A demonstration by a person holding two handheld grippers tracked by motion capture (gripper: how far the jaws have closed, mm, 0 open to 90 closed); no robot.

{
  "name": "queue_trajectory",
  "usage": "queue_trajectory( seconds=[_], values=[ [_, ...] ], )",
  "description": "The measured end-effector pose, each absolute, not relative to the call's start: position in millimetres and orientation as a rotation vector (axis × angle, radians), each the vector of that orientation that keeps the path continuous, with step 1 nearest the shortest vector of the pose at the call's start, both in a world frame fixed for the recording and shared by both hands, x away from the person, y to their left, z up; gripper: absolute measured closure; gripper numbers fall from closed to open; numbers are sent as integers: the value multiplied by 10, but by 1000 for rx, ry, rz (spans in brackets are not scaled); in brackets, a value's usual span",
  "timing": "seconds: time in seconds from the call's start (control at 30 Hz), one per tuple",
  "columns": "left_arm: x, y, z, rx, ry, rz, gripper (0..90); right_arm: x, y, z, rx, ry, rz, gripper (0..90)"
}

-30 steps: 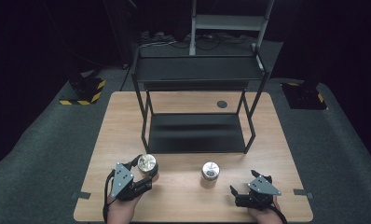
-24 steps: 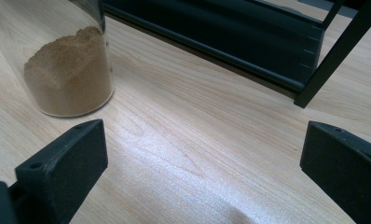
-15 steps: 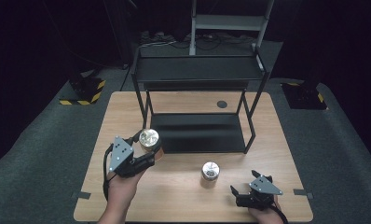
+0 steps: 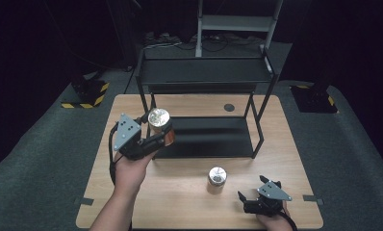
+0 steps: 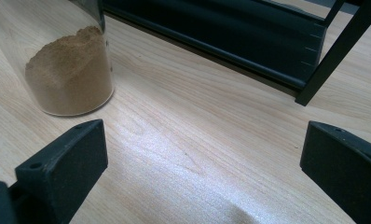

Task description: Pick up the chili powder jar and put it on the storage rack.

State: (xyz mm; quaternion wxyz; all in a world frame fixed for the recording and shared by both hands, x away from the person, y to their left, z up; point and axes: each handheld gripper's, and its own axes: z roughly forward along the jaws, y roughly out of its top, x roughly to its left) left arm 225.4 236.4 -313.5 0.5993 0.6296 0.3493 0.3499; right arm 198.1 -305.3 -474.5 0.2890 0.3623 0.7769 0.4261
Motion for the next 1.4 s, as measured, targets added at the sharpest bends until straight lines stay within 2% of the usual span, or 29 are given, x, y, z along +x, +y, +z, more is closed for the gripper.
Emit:
queue_trajectory(
  seconds=[0.77,1.4],
  values=[
    [2596,2201,-2537,1393,769,847,345,1983,-3060,-4747,969,2073,1143,0],
    [2940,1997,-2266,1367,773,890,345,1986,-3084,-4754,984,2065,1160,0]
  ],
)
